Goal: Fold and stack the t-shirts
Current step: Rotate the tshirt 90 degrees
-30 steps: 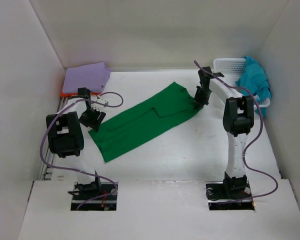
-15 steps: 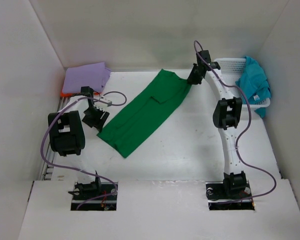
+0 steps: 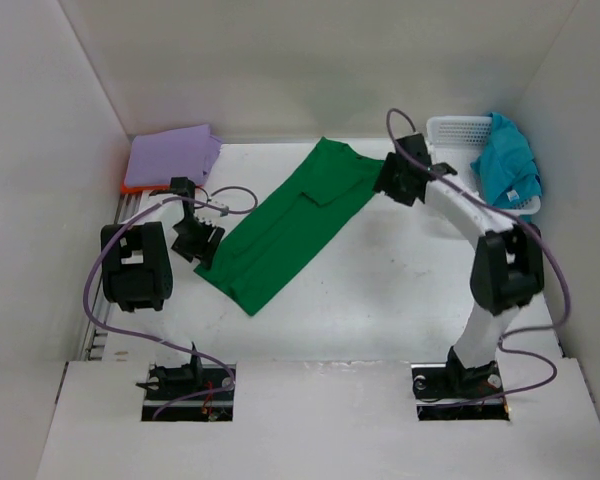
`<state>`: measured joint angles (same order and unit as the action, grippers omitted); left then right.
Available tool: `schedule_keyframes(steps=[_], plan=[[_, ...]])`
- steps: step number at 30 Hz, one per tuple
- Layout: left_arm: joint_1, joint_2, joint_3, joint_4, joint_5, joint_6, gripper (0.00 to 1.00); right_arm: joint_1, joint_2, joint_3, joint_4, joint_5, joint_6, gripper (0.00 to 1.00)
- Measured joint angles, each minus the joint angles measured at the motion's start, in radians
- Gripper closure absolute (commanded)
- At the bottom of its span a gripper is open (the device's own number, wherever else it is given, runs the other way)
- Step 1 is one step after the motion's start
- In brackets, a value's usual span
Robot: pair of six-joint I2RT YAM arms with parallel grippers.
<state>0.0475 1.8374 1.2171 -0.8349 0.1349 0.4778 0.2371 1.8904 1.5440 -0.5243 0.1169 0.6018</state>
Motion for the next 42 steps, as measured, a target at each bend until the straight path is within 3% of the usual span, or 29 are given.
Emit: schedule_keyframes(steps=[4,9,17,23,30,34,38,40,42], plan=[[0.0,0.0,-0.021,0.002,-0.01,-0.018,0.47,0.248,-0.248,-0.22,0.064,0.067,0.107,0.35],[0.018,-0.001,-0.025,0.019,-0.008,-0.041,0.59,0.536,-0.275,-0.365,0.155,0.052,0.305,0.37],[0.084,-0.059,-0.106,0.095,0.076,-0.075,0.82,0.756,-0.1,-0.38,0.185,0.054,0.539,0.38],[0.09,-0.155,-0.227,0.139,0.16,-0.079,0.82,0.9,-0.026,-0.376,0.215,0.085,0.724,0.37],[0.099,-0.242,-0.327,0.131,0.218,-0.078,0.76,0.951,0.019,-0.364,0.295,0.115,0.938,0.41],[0.127,-0.256,-0.337,0.124,0.214,-0.08,0.74,0.959,0.059,-0.336,0.322,0.114,1.018,0.58],[0.138,-0.28,-0.355,0.125,0.203,-0.081,0.74,0.964,0.072,-0.351,0.32,0.115,1.101,0.96],[0.138,-0.305,-0.37,0.12,0.198,-0.078,0.73,0.967,0.067,-0.378,0.338,0.115,1.156,1.0],[0.132,-0.341,-0.382,0.111,0.192,-0.066,0.64,0.968,0.051,-0.42,0.376,0.115,1.195,1.0]])
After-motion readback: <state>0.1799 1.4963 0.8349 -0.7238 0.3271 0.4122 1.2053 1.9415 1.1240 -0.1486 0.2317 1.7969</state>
